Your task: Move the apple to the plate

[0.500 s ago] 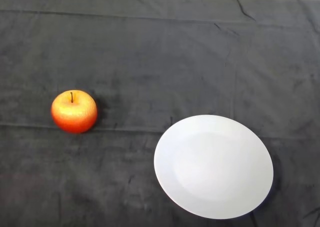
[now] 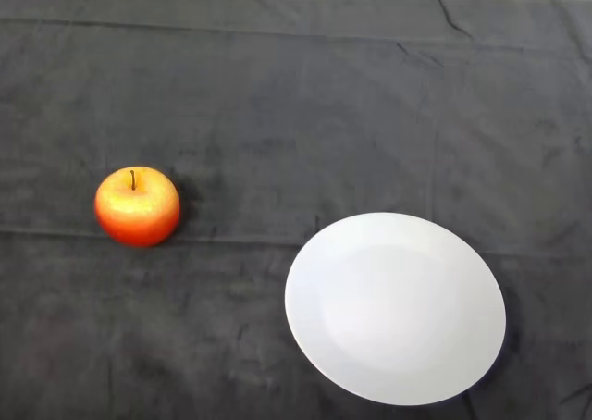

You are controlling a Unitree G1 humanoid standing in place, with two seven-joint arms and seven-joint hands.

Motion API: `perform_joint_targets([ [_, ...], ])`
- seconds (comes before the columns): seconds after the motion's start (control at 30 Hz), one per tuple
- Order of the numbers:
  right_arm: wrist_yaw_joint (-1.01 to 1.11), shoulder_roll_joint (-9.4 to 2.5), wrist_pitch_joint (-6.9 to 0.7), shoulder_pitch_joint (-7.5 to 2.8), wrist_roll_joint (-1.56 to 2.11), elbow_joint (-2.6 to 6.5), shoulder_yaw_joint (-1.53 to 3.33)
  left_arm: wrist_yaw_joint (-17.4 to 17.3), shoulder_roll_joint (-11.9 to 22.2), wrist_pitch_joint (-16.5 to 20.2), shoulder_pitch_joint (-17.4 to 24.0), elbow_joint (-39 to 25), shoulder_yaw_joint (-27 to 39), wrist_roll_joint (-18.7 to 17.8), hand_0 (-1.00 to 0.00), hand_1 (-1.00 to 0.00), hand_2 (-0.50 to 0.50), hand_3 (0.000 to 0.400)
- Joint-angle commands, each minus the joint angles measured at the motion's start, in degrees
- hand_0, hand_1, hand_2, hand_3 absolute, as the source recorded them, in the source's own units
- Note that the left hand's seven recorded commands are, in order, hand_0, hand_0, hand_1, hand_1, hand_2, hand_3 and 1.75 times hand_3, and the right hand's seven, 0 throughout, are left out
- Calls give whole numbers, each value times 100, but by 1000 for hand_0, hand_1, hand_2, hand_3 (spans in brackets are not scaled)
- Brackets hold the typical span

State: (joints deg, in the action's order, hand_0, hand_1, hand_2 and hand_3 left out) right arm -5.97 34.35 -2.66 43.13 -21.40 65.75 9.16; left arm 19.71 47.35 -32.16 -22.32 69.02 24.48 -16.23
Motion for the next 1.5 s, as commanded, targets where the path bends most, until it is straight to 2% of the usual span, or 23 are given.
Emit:
perform_joint_targets([
  [0.03, 6, 37, 16, -132, 34, 135, -44, 46, -75, 134, -290, -220, 27, 145, 0, 0, 0, 0],
  [0.2, 6, 37, 15, -133, 34, 133, -44, 24, -222, 162, -696, -314, -154, 309, 0, 0, 0, 0],
  [0.37, 7, 37, 14, -134, 35, 130, -44, -280, -369, 29, -921, -395, -314, 421, 0, 0, 0, 0],
  [0.63, 7, 37, 11, -138, 36, 124, -44, -849, -510, -287, -972, -441, -571, 640, 0, 0, 0, 0],
  [0.97, 8, 38, 8, -142, 37, 116, -45, -1315, -595, -514, -1022, -401, -961, 1053, 0, 0, 0, 0],
  [1.5, 10, 38, 4, -145, 38, 108, -46, -1687, -760, -626, -1279, -310, -1403, 1548, 0, 0, 0, 0],
])
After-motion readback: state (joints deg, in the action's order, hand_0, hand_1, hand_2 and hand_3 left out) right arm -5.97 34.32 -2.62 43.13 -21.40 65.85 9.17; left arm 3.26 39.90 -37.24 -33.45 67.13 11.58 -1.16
